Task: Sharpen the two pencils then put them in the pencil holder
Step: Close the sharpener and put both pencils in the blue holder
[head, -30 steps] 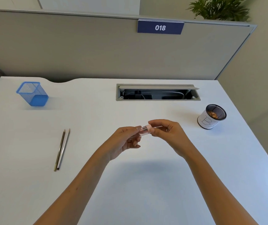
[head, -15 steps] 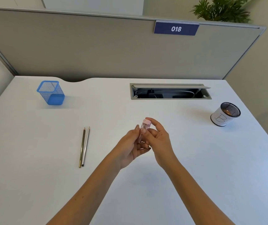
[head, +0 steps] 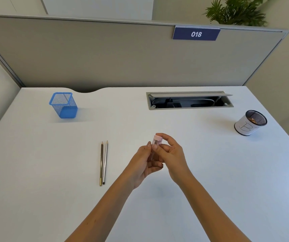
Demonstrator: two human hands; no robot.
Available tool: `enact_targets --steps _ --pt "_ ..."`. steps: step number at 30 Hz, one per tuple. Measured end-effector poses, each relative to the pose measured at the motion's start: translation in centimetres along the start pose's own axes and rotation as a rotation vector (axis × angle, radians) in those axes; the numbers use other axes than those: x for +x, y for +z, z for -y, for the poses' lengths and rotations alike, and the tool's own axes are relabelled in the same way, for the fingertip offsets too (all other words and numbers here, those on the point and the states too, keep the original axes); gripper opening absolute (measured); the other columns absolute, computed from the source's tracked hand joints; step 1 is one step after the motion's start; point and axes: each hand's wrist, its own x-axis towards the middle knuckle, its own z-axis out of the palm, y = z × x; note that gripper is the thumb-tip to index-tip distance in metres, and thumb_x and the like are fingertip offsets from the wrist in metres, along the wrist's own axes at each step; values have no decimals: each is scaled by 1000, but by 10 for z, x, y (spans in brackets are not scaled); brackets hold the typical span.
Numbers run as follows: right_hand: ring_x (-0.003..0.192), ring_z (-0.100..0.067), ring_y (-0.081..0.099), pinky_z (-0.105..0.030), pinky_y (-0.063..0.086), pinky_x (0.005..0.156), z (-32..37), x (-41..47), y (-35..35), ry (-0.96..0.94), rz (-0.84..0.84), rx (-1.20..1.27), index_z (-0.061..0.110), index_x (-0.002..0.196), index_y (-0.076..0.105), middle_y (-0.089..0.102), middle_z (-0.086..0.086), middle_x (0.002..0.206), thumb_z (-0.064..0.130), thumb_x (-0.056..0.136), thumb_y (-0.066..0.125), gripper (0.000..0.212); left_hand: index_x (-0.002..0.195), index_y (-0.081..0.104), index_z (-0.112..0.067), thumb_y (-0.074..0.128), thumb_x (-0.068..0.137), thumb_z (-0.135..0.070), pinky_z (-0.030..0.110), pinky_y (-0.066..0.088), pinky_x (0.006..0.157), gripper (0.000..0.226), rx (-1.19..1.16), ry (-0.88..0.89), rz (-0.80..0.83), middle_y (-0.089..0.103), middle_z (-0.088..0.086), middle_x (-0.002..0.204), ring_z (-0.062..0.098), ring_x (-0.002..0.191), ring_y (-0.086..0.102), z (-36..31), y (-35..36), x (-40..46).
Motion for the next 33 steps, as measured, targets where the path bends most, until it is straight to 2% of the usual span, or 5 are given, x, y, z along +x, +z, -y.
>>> enact_targets --steps 4,8,14,26,33 --pt "76 -20 70 -34 58 78 -14 22 -10 92 -103 -51 17 117 52 73 -7 91 21 81 75 42 111 51 -14 37 105 -39 32 54 77 29 297 99 -190 68 6 86 19 74 64 23 -6 14" --pt "89 -11 66 -23 53 75 -38 51 -28 101 -296 -335 18 104 61 71 5 94 31 77 77 35 122 57 -13 49 101 -21 27 45 93 24 960 402 -408 63 3 122 21 111 59 71 -33 43" --pt "87 -15 61 -26 50 76 -80 72 -43 21 -400 -651 16 103 62 65 3 93 26 82 71 25 126 62 -5 45 92 -29 49 53 92 45 1549 446 -422 60 16 136 37 127 56 106 -45 73" --pt "90 -28 56 -32 42 72 -109 80 -67 2 -414 -837 4 102 58 55 -8 105 28 85 66 31 148 39 -7 29 100 -37 47 20 117 58 1729 375 -456 31 12 159 30 147 29 128 -45 79" --pt "101 -29 55 -37 46 81 -105 81 -68 6 -397 -784 4 124 47 50 -10 119 39 82 70 59 147 42 -7 28 100 -37 48 27 116 58 1742 340 -473 36 12 157 30 144 35 126 -43 77"
